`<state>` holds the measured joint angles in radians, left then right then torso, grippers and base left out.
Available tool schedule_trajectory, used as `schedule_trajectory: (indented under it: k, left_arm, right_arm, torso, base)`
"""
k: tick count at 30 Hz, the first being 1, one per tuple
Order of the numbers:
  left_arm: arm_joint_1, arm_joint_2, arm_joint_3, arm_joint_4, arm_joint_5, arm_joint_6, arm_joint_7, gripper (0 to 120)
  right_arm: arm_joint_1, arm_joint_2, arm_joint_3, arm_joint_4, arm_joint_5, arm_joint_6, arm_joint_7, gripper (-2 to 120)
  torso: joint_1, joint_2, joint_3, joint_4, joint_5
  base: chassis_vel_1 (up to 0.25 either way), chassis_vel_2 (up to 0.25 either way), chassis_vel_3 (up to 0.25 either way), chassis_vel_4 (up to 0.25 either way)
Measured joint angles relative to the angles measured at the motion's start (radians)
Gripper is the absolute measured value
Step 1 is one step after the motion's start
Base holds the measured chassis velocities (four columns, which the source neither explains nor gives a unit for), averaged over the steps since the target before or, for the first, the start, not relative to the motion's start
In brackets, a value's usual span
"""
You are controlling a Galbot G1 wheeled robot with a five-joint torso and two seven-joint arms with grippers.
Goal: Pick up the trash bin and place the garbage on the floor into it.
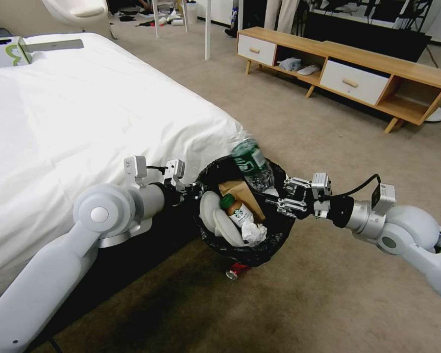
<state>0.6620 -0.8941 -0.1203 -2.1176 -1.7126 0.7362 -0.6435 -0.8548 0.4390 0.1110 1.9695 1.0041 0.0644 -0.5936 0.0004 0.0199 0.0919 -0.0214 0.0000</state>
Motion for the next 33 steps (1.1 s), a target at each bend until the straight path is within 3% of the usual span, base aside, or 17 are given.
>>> schedule_trajectory:
  k: [10,19,33]
  left_arm:
    - [0.010,-0.002,-0.002,0.020,0.037,0.000,0.023,2]
    - [0.018,-0.007,-0.005,0.044,0.061,-0.002,0.032,2]
    - [0.044,0.016,-0.058,0.004,0.060,-0.002,0.021,2]
  right_arm:
    - [0.006,-0.001,0.023,0.003,0.003,0.003,0.021,98]
    - [-0.001,-0.010,0.067,0.033,0.013,0.005,0.028,100]
    - [0.001,-0.011,0.377,0.098,0.106,-0.006,0.044,100]
  torso:
    - [0.000,0.000,0.000,0.0000,0.0002]
    - [0.000,0.000,0.000,-0.0001,0.0000]
    - [0.000,0.000,0.000,-0.0001,-0.0001]
  base:
    - [0.000,0.000,0.000,0.000]
    - [0.000,0.000,0.000,0.000]
    - [0.000,0.000,0.000,0.000]
